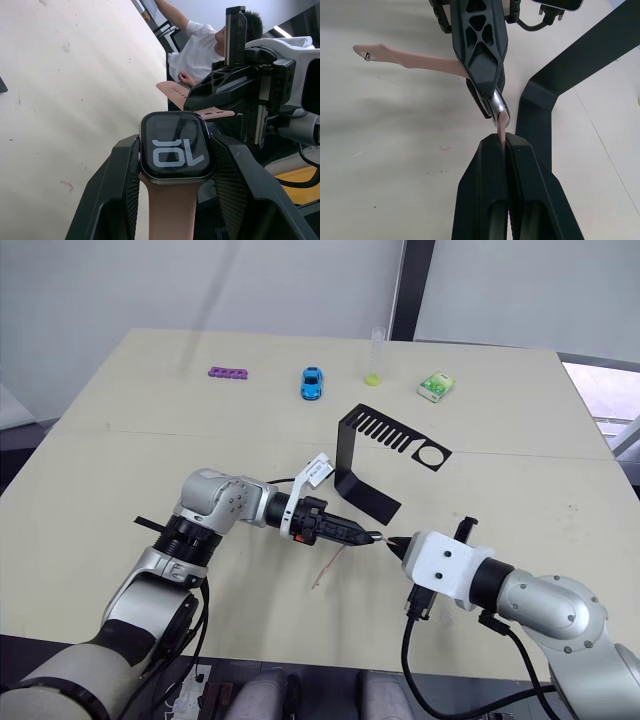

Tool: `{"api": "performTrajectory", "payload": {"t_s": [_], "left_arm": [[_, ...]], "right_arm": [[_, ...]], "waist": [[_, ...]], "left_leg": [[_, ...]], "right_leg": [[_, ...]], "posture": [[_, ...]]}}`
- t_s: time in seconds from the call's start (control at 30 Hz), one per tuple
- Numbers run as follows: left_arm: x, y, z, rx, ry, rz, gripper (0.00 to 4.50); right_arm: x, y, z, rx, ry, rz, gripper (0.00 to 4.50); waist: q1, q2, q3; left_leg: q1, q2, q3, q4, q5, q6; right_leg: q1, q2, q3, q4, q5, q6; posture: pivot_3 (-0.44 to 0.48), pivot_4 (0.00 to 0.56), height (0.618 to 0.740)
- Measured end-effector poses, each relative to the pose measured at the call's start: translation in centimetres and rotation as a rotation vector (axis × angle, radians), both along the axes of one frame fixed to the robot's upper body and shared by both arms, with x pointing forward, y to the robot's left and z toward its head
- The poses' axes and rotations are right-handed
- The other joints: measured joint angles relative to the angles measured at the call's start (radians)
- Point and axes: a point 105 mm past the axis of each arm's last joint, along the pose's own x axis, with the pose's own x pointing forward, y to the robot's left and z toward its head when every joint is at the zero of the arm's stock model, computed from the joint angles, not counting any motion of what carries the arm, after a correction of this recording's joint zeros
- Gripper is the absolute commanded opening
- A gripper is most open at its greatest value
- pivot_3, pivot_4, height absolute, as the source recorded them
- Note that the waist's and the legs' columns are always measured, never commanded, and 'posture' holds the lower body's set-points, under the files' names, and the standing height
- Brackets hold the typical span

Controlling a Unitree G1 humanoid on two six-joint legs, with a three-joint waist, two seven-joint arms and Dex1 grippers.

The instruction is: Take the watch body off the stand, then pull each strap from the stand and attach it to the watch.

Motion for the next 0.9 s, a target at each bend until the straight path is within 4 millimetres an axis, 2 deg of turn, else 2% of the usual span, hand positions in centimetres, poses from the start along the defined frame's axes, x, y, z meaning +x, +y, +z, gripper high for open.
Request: {"api": "performTrajectory", "payload": {"t_s": [0.9], "left_arm": [[-0.02,-0.12,0.55,-0.006,-0.011,0.015,1.60]], "right_arm": [[0.59,0.13,0.13,-0.033,-0.013,-0.016,0.00]], "waist": [[0.000,0.000,0.000]], "left_leg": [[0.000,0.000,0.000,0.000,0.000,0.000]], "right_leg": [[0.000,0.000,0.000,0.000,0.000,0.000]], "posture": [[0.000,0.150,0.740]]}}
